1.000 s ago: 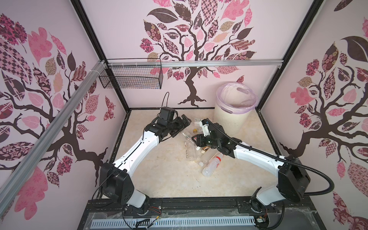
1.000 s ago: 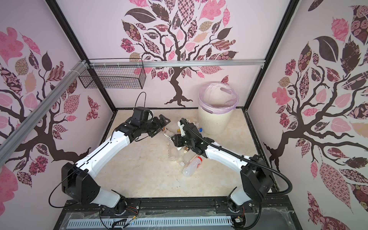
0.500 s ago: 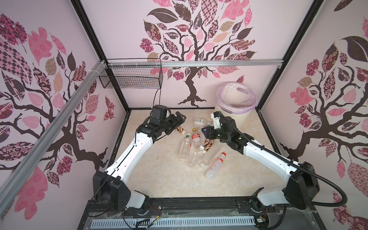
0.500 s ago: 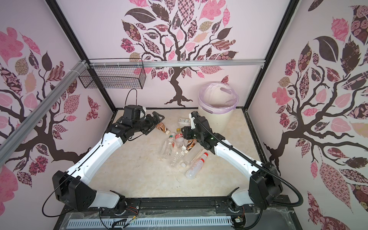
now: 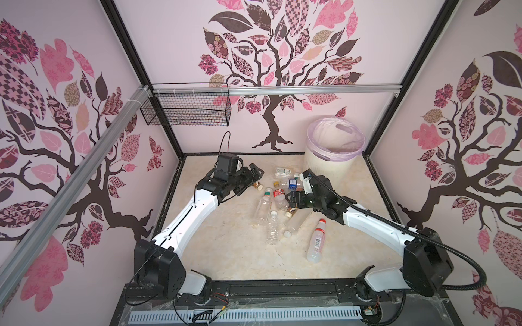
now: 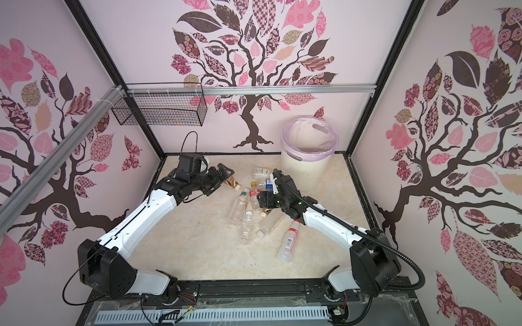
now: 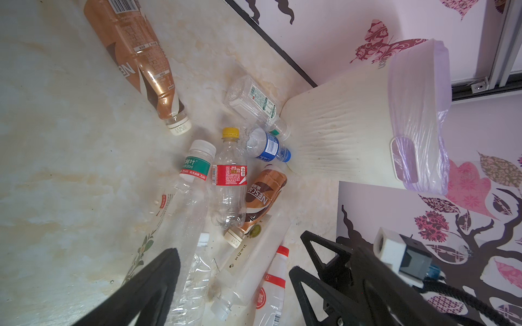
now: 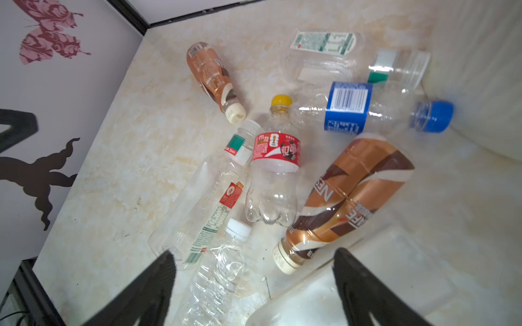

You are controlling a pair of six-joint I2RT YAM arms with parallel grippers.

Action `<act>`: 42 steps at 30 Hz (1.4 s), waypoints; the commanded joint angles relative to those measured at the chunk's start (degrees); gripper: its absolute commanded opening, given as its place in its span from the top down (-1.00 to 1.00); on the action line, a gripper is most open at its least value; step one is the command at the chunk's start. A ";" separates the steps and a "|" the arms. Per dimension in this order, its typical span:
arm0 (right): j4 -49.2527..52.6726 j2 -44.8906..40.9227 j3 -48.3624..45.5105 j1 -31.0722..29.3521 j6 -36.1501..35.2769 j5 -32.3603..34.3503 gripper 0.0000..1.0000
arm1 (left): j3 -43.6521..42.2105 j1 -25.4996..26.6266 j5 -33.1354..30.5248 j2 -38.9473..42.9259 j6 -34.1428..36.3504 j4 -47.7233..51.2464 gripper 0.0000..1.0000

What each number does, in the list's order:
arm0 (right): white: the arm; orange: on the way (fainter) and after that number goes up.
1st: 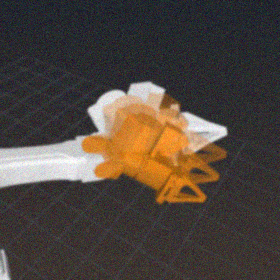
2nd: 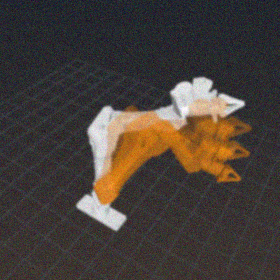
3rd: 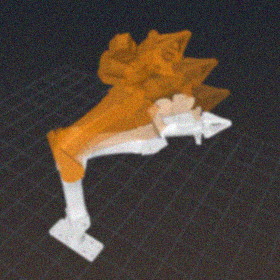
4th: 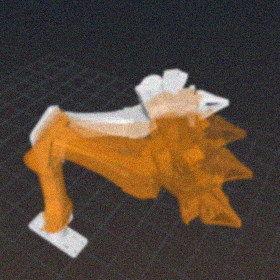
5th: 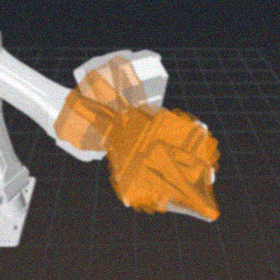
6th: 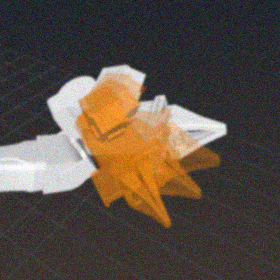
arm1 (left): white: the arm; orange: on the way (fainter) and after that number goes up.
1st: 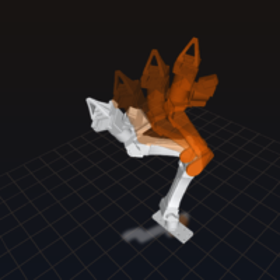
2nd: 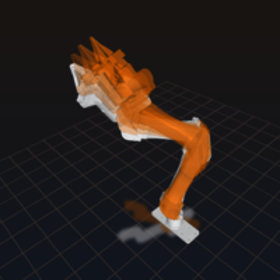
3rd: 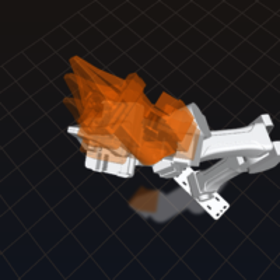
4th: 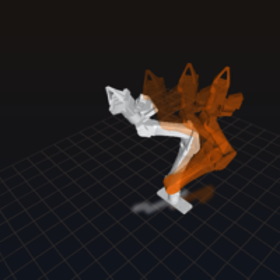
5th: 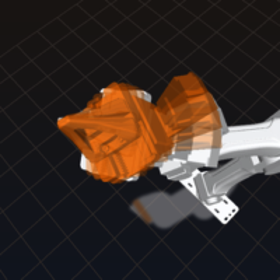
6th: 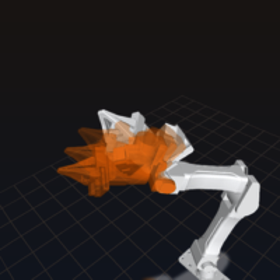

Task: Throw the plastic bottles in the bin
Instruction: 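Move the right gripper down to the red-cap white bottle nearer the robot, then close the right gripper on the red-cap white bottle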

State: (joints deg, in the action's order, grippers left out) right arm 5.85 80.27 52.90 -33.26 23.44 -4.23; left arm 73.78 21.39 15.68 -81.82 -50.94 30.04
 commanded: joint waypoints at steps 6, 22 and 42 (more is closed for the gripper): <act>12.07 -11.04 -7.42 -0.23 3.87 17.35 -0.99 | -4.03 -0.10 1.86 -0.02 0.62 -2.27 -0.97; 12.86 -20.57 -25.36 -0.15 12.50 12.03 -0.99 | -5.37 2.61 4.01 -2.98 0.18 -5.31 -0.96; 6.27 -15.70 -30.21 -0.23 14.19 6.24 -0.47 | -6.45 2.78 4.35 -3.03 -0.80 -5.87 -0.96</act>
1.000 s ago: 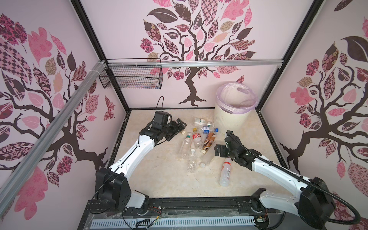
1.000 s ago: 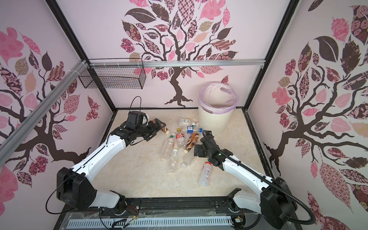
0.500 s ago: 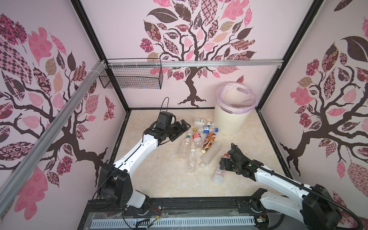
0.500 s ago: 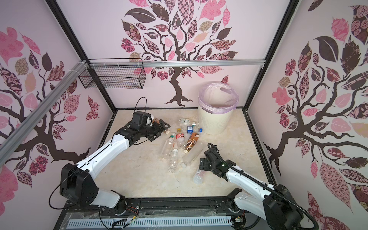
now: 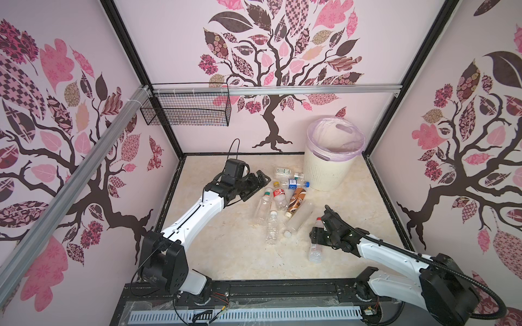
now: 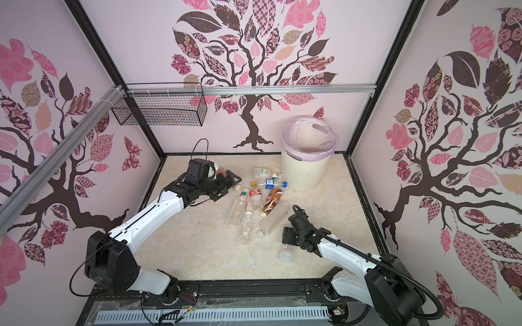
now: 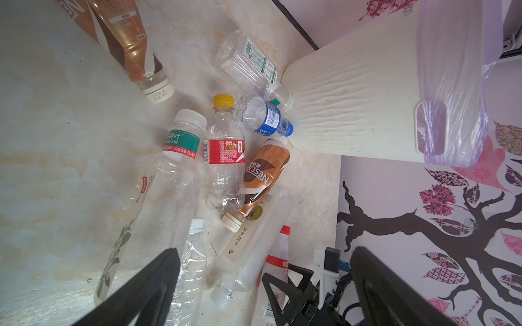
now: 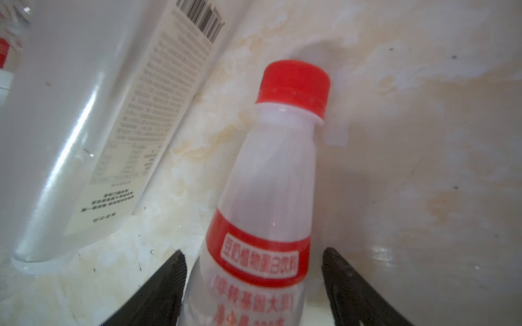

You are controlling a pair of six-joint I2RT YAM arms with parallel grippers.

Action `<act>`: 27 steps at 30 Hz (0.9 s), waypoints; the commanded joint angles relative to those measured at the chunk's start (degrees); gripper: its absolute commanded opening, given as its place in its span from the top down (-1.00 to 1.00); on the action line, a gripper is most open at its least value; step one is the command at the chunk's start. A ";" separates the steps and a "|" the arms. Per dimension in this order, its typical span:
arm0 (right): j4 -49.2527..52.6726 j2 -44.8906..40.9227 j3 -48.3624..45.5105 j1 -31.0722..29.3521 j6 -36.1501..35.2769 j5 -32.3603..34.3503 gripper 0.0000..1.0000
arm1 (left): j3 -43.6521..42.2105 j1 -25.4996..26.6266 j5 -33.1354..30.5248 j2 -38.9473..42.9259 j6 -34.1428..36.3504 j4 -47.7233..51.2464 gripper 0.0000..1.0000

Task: Throw the plastic bottles in the bin
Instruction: 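Close the right gripper on the red-cap white bottle, then carry the red-cap bottle over the bin with the right gripper and release it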

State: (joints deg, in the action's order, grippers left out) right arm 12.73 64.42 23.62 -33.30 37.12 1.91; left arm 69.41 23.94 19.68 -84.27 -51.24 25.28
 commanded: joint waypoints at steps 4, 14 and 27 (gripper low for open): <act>-0.84 0.67 -1.54 -0.19 0.43 0.24 -0.31 | -2.08 0.57 0.65 -0.79 -0.39 -1.54 -0.97; 2.34 -3.43 1.67 -0.11 -1.32 3.01 0.09 | -0.43 0.84 1.93 -1.23 1.08 -0.87 -0.97; 12.18 -8.85 20.83 0.07 -9.87 12.09 0.10 | 4.38 3.20 6.13 -1.47 4.55 -3.75 -0.96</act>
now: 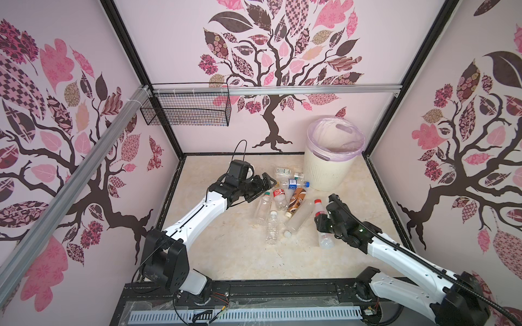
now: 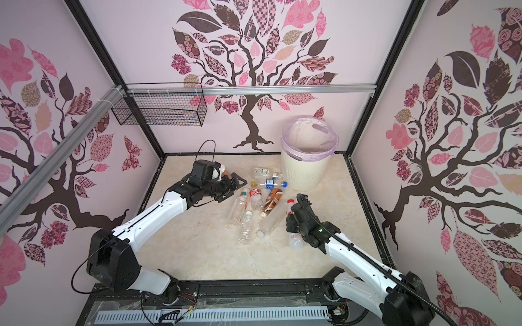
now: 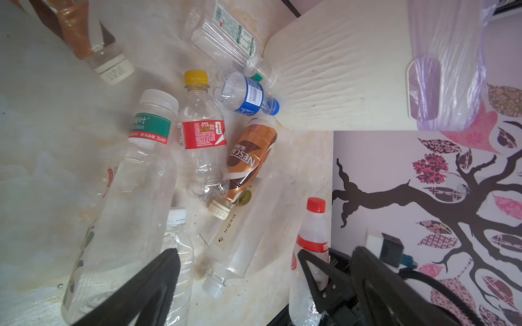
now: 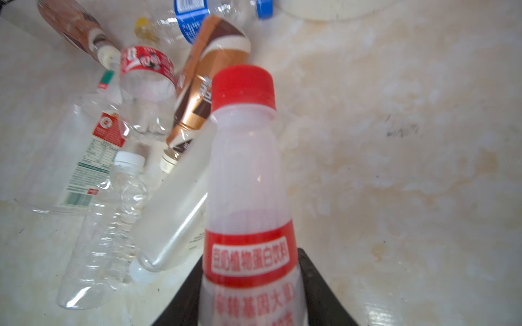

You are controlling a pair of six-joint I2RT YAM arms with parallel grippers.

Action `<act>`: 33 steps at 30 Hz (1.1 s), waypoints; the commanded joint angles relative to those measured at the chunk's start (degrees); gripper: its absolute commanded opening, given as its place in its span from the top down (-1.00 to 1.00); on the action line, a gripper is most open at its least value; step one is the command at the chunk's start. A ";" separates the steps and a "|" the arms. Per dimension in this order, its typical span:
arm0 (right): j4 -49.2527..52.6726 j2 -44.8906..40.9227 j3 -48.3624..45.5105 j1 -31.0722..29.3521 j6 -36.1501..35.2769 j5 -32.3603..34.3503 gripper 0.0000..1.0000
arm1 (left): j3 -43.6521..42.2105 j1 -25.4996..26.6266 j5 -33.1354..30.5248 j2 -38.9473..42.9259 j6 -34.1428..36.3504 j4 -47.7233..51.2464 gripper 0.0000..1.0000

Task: Throw the plastic bottles in the bin
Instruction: 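Carry the red-cap bottle over the bin with the right gripper and release it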

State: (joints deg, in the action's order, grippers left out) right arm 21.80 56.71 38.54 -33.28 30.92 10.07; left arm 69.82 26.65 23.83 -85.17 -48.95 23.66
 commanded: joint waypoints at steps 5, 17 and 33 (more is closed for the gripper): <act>3.40 3.41 21.47 0.12 -9.50 8.51 0.09 | 8.22 0.67 3.31 -0.20 3.02 -3.47 -0.96; 0.12 20.72 61.96 7.78 -21.05 11.51 0.11 | 22.35 2.83 6.32 -1.87 5.08 -7.26 -0.96; -3.25 42.82 88.78 23.50 -22.40 8.10 0.04 | 20.22 3.20 4.80 -1.62 6.06 -9.76 -0.97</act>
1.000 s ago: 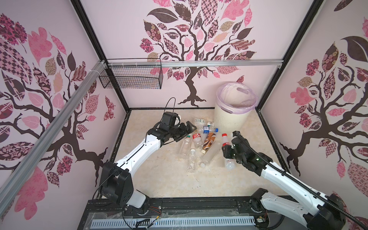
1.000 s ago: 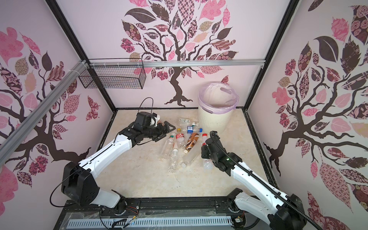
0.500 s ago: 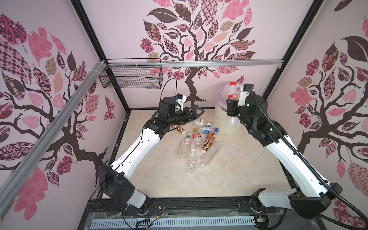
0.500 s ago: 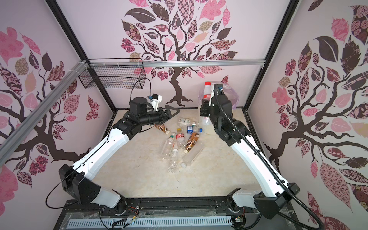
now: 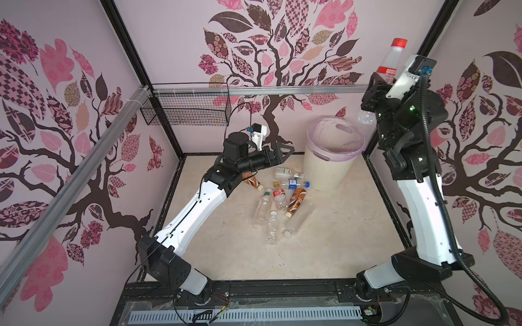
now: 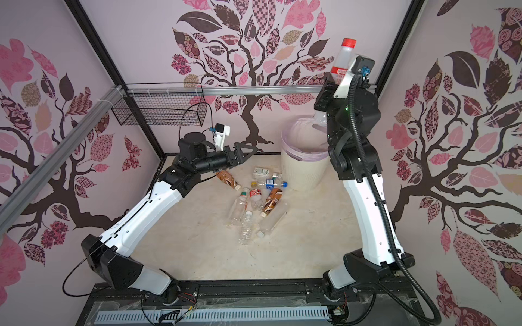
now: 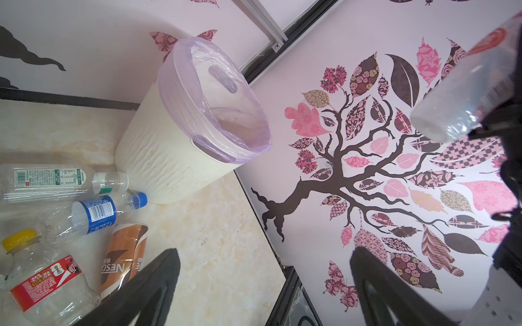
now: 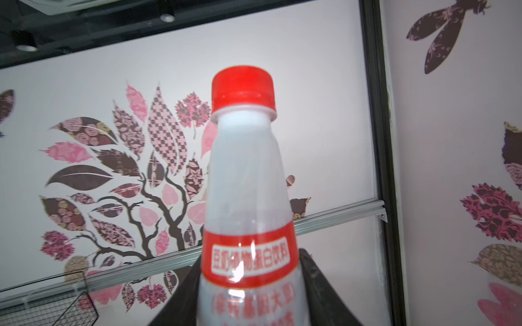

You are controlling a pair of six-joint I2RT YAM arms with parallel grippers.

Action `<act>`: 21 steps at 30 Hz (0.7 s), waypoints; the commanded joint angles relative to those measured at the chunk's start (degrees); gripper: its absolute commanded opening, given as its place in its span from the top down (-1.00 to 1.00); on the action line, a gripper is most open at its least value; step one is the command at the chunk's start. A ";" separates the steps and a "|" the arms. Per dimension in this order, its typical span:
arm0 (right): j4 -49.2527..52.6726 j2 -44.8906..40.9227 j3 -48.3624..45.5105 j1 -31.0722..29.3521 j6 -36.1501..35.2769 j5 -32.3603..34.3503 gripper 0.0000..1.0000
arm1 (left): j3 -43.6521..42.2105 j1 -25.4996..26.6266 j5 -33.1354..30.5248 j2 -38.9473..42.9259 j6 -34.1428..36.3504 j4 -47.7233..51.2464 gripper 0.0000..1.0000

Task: Throw the plastic bottles in the bin
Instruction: 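Carry the red-cap bottle over the bin with the right gripper and release it, then move the right gripper back toward the pile while the left gripper lowers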

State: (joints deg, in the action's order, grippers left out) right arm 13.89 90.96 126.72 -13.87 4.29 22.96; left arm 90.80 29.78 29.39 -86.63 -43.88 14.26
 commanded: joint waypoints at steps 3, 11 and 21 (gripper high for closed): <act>9.60 17.75 4.94 4.99 4.13 -7.53 -0.17 | -1.30 0.06 -0.65 -0.60 0.61 0.05 -0.96; 8.76 14.04 1.64 5.07 7.52 -6.98 -0.99 | -3.46 0.03 -1.35 -0.23 2.13 2.43 -0.97; 10.10 6.36 -1.62 4.57 9.45 -11.87 -0.99 | -4.49 -0.29 -5.15 -0.03 2.20 8.44 -0.97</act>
State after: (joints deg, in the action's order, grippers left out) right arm 25.08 102.48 125.95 -8.88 12.16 13.32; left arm 87.94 29.78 26.76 -87.02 -43.03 19.27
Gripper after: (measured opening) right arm 0.995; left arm 0.983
